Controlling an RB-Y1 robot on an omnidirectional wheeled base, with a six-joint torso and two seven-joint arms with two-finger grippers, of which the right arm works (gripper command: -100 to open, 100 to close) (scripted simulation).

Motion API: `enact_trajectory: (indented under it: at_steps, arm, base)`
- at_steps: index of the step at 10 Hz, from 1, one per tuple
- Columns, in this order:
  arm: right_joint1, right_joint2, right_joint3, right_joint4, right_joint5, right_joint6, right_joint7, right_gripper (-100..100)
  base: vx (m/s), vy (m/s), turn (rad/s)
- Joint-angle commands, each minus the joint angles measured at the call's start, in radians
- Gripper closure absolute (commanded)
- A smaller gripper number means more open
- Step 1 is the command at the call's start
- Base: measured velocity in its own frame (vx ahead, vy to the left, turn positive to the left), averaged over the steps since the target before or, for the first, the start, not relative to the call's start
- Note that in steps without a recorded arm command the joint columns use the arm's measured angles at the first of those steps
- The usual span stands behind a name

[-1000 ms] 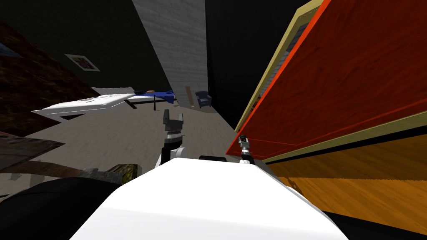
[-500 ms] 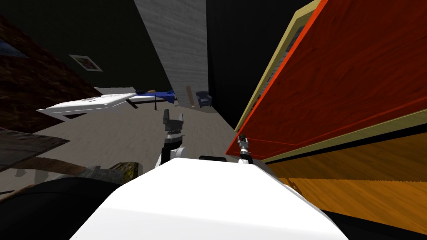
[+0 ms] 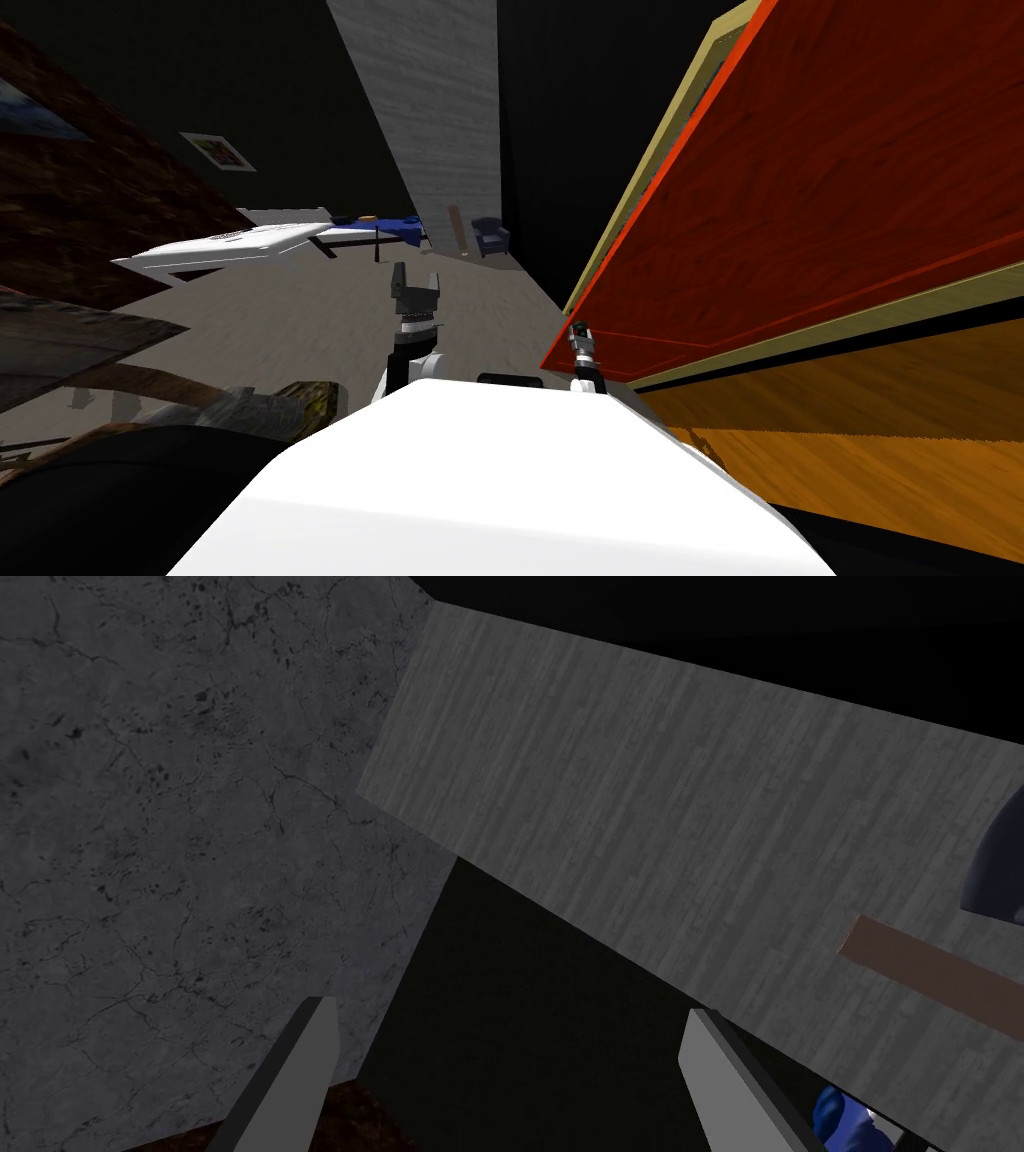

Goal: Pull the door open

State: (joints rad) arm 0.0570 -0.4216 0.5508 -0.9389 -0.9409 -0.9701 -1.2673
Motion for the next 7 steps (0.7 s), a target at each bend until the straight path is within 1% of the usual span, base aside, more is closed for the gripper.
enact_trajectory:
  at_steps: [1,3,4,5,7]
  arm:
    - [-0.002,0.031,0.025,0.046,0.008,0.008,-0.014,100]
    - [-0.013,0.047,0.018,0.048,0.008,0.021,0.001,100]
    - [-0.013,0.047,0.018,0.048,0.008,0.021,0.001,100]
    - [-0.018,0.055,0.015,0.049,0.009,0.027,0.008,100]
    - [-0.028,0.071,0.009,0.051,0.009,0.039,0.022,100]
  base:
    - [-0.019,-0.019,-0.014]
    - [-0.048,-0.035,0.04]
    - [-0.058,-0.045,0.03]
    - [-0.05,-0.047,0.025]
    - [-0.054,-0.073,0.047]
